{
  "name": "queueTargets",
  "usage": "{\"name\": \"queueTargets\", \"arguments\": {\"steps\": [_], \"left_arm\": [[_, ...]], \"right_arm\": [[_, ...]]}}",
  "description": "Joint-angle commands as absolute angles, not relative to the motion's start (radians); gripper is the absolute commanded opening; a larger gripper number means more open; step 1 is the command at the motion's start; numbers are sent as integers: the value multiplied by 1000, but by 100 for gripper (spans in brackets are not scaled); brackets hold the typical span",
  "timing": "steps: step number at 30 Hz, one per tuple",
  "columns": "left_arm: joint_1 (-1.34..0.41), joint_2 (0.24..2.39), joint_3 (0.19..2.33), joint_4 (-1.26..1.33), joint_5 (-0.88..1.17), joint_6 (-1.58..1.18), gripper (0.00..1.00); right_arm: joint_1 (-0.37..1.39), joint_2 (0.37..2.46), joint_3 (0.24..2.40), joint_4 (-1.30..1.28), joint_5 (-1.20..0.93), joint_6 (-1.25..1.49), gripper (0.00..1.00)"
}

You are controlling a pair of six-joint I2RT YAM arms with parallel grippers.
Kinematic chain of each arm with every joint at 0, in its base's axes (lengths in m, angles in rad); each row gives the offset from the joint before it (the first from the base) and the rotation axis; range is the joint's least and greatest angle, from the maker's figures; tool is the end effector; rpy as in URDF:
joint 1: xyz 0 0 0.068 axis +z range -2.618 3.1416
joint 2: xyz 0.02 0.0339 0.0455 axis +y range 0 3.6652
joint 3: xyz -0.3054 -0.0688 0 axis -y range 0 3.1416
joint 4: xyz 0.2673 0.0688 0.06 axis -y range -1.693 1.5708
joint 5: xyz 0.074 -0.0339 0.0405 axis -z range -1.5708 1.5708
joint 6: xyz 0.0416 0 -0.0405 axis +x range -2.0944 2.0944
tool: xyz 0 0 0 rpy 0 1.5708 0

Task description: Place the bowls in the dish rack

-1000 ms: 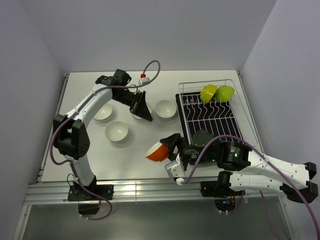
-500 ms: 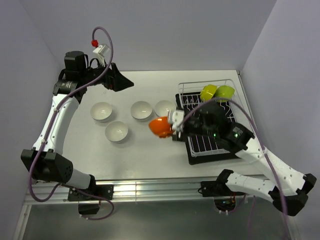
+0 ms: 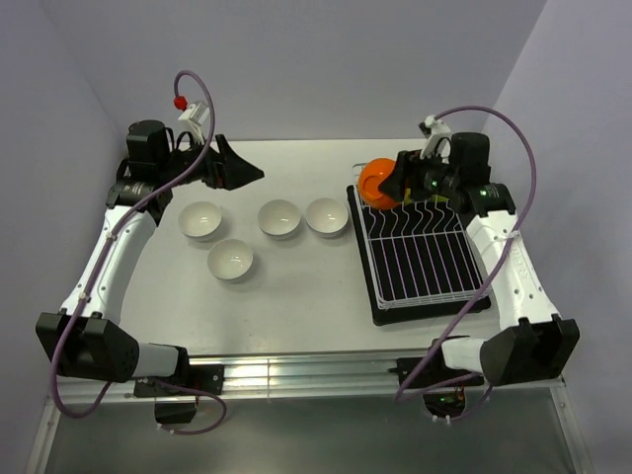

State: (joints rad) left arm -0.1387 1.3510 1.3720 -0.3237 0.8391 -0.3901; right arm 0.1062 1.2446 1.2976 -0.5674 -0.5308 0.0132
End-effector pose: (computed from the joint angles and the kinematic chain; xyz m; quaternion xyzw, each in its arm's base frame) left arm 0.3092 -0.0744 0.4468 0.1472 0.7602 -0.4582 0.4365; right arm 0.2777 0.0508 0.4228 -0.1708 0.8264 0.2552 0.4719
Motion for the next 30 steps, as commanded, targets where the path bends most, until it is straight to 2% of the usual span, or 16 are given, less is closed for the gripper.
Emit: {"name": "queueTargets", "arguments": {"steps": [1,5,13,30], "left_arm": [[-137,1299,1345,-245,830,-456,99],[-137,1293,1325,-241,827,-474,99],[-137,1285,1290,-229,816,-500,99],[-137,1312,1287,-265,802,-494,99]], "right_arm": [[46,1284,1385,-503,-523,218,0],[20,1344,1430,-509,-411,302,0],[12,1460,1488,-554,-338,422,0],[18,1600,1520,-541,-296,445,0]]}}
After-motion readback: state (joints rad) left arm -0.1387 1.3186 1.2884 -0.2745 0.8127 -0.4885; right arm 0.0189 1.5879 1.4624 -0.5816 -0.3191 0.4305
